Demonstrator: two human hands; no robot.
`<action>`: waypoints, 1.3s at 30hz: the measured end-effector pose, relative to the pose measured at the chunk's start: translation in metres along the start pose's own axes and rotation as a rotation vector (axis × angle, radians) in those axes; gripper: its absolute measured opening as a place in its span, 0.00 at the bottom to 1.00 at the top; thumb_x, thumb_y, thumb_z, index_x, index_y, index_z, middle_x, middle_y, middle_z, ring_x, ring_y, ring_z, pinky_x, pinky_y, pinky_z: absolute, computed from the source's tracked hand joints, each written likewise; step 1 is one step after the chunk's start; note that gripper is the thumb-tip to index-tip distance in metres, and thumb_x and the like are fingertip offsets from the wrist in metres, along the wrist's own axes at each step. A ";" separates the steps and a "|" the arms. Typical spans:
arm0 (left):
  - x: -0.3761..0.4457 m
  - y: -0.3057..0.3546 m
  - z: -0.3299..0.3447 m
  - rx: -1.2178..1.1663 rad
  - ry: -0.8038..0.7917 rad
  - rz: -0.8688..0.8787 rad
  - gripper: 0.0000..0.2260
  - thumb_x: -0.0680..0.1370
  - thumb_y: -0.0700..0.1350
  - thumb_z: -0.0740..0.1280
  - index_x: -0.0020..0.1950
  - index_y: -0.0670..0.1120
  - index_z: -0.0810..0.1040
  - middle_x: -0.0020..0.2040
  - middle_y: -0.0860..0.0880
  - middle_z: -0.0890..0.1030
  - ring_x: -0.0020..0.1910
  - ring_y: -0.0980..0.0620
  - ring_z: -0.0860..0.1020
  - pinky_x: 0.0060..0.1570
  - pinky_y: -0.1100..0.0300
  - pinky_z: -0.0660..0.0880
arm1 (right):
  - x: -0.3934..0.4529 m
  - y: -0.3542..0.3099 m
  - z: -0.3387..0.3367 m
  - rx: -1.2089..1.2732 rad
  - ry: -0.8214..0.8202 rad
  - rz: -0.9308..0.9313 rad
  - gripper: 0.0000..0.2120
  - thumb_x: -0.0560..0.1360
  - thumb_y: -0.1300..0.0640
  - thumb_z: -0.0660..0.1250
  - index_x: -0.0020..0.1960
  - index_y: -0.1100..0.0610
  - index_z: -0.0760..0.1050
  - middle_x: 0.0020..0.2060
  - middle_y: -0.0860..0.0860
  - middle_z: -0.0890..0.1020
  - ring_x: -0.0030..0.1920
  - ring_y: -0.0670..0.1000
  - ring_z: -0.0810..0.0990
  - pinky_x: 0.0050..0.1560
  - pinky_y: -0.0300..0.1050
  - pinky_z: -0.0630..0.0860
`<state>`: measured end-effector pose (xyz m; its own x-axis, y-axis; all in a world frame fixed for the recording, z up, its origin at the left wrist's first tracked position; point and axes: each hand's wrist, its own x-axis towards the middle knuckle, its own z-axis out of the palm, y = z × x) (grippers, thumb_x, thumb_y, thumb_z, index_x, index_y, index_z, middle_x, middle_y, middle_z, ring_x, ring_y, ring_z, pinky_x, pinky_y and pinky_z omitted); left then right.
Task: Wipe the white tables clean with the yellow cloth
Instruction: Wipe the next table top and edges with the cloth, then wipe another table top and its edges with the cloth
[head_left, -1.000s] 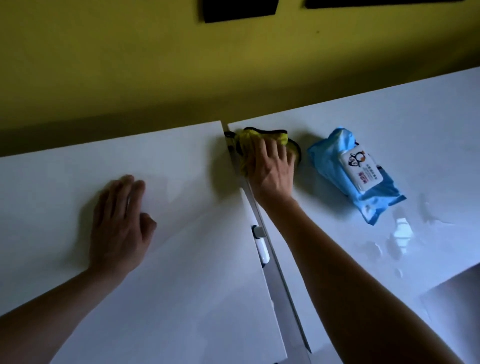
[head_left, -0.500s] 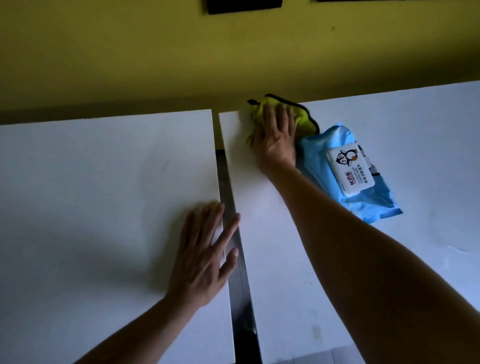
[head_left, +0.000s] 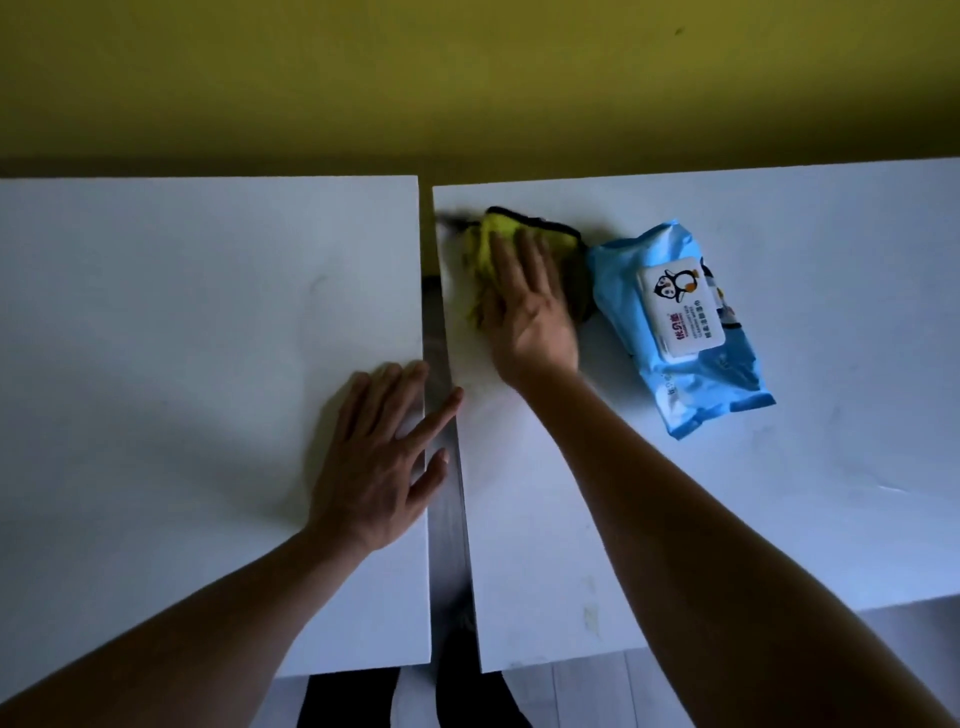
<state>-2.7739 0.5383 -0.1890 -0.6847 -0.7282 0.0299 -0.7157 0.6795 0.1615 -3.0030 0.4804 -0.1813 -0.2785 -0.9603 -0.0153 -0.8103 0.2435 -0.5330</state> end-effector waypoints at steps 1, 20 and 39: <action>0.000 -0.001 0.000 0.008 -0.003 0.002 0.27 0.82 0.57 0.56 0.83 0.58 0.61 0.83 0.42 0.60 0.82 0.37 0.59 0.80 0.39 0.53 | -0.001 0.004 -0.003 0.031 0.017 0.073 0.28 0.84 0.48 0.54 0.82 0.46 0.51 0.82 0.51 0.50 0.81 0.54 0.48 0.78 0.55 0.58; 0.027 0.008 -0.038 -0.392 0.288 -0.136 0.22 0.80 0.42 0.60 0.73 0.39 0.73 0.69 0.37 0.75 0.70 0.35 0.72 0.69 0.41 0.69 | -0.105 -0.014 -0.004 -0.108 0.029 0.059 0.30 0.81 0.44 0.56 0.81 0.47 0.54 0.81 0.51 0.55 0.81 0.52 0.49 0.78 0.57 0.54; 0.184 0.110 -0.038 0.002 -0.103 0.319 0.33 0.81 0.31 0.60 0.82 0.55 0.64 0.78 0.44 0.67 0.76 0.40 0.63 0.72 0.45 0.67 | -0.211 0.023 -0.013 -0.166 0.057 -0.078 0.29 0.81 0.41 0.56 0.80 0.46 0.57 0.80 0.52 0.59 0.81 0.52 0.48 0.79 0.61 0.47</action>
<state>-2.9734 0.4759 -0.1281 -0.8843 -0.4664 -0.0210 -0.4635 0.8718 0.1583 -2.9696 0.6909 -0.1797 -0.2371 -0.9689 0.0712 -0.9031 0.1928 -0.3837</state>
